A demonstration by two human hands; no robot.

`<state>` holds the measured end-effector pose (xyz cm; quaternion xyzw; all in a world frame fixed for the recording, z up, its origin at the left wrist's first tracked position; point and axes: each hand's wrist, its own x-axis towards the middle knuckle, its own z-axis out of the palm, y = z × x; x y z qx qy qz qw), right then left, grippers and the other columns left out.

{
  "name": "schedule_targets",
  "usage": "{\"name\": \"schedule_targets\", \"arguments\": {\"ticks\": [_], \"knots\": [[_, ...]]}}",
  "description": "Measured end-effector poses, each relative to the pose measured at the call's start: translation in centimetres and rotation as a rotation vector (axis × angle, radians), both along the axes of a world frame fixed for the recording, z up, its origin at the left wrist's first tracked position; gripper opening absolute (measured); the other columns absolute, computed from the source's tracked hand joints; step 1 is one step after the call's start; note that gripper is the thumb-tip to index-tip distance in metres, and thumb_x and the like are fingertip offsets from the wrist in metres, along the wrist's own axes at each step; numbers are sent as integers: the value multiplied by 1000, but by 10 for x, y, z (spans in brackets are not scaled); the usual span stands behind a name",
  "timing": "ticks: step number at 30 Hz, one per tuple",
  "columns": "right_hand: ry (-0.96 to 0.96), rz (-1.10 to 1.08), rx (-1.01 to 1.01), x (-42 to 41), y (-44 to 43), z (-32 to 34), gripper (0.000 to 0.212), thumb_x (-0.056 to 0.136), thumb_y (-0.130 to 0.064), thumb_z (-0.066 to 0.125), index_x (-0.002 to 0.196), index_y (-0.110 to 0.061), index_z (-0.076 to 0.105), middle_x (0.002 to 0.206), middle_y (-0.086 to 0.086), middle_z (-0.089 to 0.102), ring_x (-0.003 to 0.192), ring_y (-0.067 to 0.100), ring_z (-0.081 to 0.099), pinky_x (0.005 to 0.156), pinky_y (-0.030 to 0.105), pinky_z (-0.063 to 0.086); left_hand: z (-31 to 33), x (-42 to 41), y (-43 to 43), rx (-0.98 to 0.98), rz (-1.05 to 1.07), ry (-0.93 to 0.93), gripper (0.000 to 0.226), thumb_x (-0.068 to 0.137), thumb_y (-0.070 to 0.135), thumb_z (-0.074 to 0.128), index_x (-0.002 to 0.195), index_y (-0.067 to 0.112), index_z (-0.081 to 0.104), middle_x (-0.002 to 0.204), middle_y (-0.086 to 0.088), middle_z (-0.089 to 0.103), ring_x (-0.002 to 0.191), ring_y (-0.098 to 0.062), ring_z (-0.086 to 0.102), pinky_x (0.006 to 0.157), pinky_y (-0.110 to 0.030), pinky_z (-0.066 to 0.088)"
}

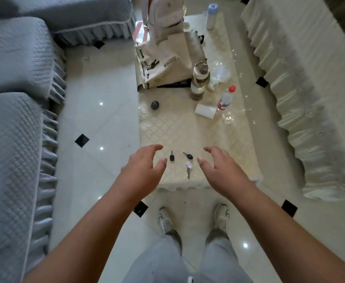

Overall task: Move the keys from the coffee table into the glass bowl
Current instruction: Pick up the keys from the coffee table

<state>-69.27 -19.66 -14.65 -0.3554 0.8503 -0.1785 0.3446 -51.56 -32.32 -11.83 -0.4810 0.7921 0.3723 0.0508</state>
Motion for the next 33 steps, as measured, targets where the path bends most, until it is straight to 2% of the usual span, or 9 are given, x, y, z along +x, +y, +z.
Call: {"name": "schedule_targets", "arguments": {"ticks": [8,15,21,26,30,33], "knots": [[-21,98,34,-52,-29,-77,52,97,-51,44,142,-25,44,140,4,50,112,24,56,100,45,42,-68,-46,-11,-5,114,-46,47,96,48,44,141,36,41,147,8,43,128,-20,46,105,-52,38],[-8,140,71,-81,-37,-149,52,97,-50,45,142,-24,44,141,2,51,114,24,55,99,46,44,-144,-69,-3,60,163,-72,47,96,46,43,141,34,41,147,7,44,127,-21,47,105,-53,37],[4,167,117,-82,-40,-214,49,97,-47,46,141,-24,46,138,3,54,112,25,56,99,47,43,-200,-81,0,121,205,-78,47,97,45,43,141,33,42,145,8,45,124,-20,49,104,-52,38],[6,182,154,-72,-49,-267,48,96,-46,47,140,-26,48,135,6,56,118,27,53,99,46,43,-236,-82,-10,124,228,-73,45,96,46,43,140,35,42,143,10,46,122,-19,49,104,-51,38],[-11,247,234,-63,-57,-308,48,97,-46,45,141,-29,46,144,0,48,128,26,45,102,44,38,-256,-81,-20,130,258,-54,43,97,43,41,139,34,45,141,12,47,127,-15,45,106,-50,37],[14,259,276,-62,-68,-338,48,96,-42,46,141,-25,47,143,2,48,128,28,45,102,44,37,-269,-81,-29,143,261,-65,43,98,43,40,140,35,44,142,12,47,126,-17,47,105,-51,38]]}}
